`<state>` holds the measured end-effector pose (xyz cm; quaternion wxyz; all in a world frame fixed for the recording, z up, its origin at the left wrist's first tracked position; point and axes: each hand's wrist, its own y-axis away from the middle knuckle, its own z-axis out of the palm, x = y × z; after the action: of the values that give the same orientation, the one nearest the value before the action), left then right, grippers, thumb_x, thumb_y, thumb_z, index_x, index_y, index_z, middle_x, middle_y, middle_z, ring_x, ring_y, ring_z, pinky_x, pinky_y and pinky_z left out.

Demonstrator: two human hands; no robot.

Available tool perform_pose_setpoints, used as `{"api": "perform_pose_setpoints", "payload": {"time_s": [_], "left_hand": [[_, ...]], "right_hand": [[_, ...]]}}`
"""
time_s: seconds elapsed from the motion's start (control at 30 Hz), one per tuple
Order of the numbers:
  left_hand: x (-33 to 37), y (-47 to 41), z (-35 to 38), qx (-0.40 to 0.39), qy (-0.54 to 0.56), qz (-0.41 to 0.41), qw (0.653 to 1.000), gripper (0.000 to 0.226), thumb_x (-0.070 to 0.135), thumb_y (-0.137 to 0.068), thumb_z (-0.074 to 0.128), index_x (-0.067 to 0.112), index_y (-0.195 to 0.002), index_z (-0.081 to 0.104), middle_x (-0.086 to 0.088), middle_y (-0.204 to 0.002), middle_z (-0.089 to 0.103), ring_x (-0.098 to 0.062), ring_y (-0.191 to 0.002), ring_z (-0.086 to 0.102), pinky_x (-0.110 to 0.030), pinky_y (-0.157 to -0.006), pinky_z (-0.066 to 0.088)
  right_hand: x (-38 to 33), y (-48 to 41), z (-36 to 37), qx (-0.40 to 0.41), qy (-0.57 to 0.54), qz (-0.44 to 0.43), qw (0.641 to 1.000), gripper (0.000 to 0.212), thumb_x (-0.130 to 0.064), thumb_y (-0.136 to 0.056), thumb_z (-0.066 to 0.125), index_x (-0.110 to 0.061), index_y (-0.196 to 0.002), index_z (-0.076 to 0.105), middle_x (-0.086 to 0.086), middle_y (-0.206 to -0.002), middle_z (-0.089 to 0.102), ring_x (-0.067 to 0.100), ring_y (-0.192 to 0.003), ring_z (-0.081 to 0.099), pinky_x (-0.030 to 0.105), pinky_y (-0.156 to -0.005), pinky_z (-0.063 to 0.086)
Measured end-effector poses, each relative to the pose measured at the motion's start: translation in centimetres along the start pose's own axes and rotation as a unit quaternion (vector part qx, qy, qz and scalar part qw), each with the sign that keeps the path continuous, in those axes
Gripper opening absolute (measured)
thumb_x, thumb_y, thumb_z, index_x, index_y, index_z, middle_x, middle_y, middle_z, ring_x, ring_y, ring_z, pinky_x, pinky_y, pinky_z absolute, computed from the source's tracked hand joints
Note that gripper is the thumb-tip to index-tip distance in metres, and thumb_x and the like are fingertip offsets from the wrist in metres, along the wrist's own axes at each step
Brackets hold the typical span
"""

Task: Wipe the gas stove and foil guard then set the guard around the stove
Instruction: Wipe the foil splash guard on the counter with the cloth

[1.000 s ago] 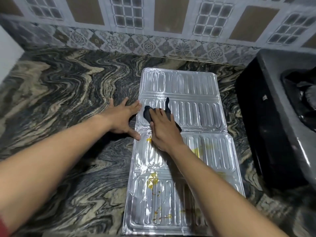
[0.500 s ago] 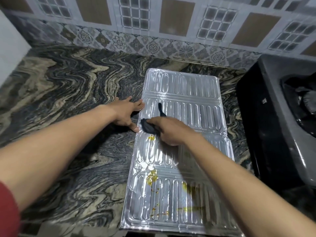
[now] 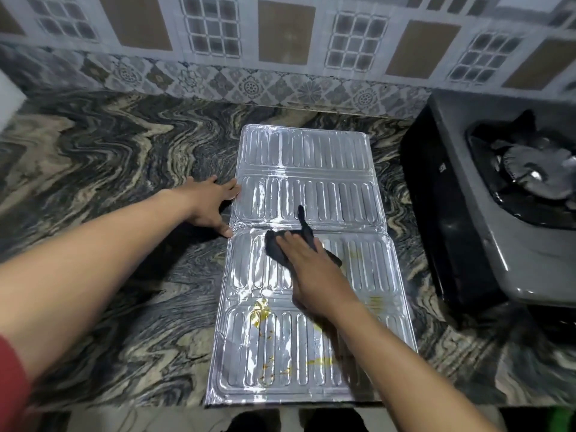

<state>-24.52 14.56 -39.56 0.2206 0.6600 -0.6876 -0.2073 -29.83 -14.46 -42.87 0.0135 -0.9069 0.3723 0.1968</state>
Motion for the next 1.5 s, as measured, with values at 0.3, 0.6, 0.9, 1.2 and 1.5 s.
{"api": "perform_pose_setpoints", "payload": {"time_s": [0.3, 0.6, 0.9, 1.2, 1.5], "left_hand": [[1.8, 0.8, -0.7, -0.007, -0.016, -0.04, 0.999, 0.121, 0.061, -0.071, 0.076, 0.031, -0.158, -0.002, 0.016, -0.165, -0.006, -0.028, -0.153, 0.001, -0.061, -0.119, 0.013], [4.9, 4.2, 2.5, 0.042, 0.042, 0.02, 0.998, 0.095, 0.055, -0.088, 0.061, 0.037, -0.156, -0.002, 0.008, -0.165, -0.008, -0.02, -0.153, -0.004, -0.057, -0.12, 0.006], [4.4, 5.0, 4.8, 0.036, -0.019, 0.05, 0.998, 0.104, 0.076, -0.08, 0.051, 0.042, -0.153, -0.015, 0.01, -0.161, -0.02, -0.024, -0.153, -0.01, -0.062, -0.119, -0.003], [1.7, 5.2, 5.4, 0.045, -0.004, 0.073, 0.996, 0.105, 0.066, -0.082, 0.061, 0.029, -0.158, -0.001, 0.008, -0.165, -0.013, -0.022, -0.153, -0.009, -0.059, -0.118, 0.0], [-0.2, 3.7, 3.9, 0.052, 0.019, 0.105, 0.993, 0.084, 0.055, -0.087, 0.063, 0.035, -0.156, 0.02, 0.013, -0.164, 0.01, -0.021, -0.153, 0.011, -0.043, -0.123, 0.013]], "right_hand": [[3.8, 1.8, -1.1, 0.054, -0.009, 0.069, 0.996, 0.082, -0.001, -0.084, 0.049, -0.014, -0.157, 0.013, 0.003, -0.164, 0.016, 0.014, -0.151, 0.007, 0.041, -0.123, 0.0], [4.6, 2.4, -1.4, 0.06, -0.031, 0.073, 0.995, 0.074, -0.005, -0.091, 0.047, -0.02, -0.156, 0.014, 0.003, -0.162, 0.021, 0.015, -0.151, 0.009, 0.045, -0.122, 0.002], [7.4, 5.9, -1.2, 0.088, -0.026, 0.237, 0.967, 0.056, -0.02, -0.104, 0.026, -0.014, -0.157, 0.007, 0.007, -0.165, 0.012, 0.017, -0.151, 0.005, 0.044, -0.122, 0.003], [-1.3, 4.0, 1.6, 0.129, 0.011, 0.297, 0.946, 0.084, 0.0, -0.083, 0.048, -0.011, -0.155, 0.007, 0.012, -0.163, 0.014, 0.028, -0.151, 0.009, 0.054, -0.121, 0.002], [-9.4, -3.8, 4.1, 0.076, -0.009, 0.202, 0.976, 0.084, -0.008, -0.084, 0.052, -0.014, -0.155, 0.007, 0.015, -0.162, 0.013, 0.031, -0.15, 0.006, 0.058, -0.119, 0.003]]}}
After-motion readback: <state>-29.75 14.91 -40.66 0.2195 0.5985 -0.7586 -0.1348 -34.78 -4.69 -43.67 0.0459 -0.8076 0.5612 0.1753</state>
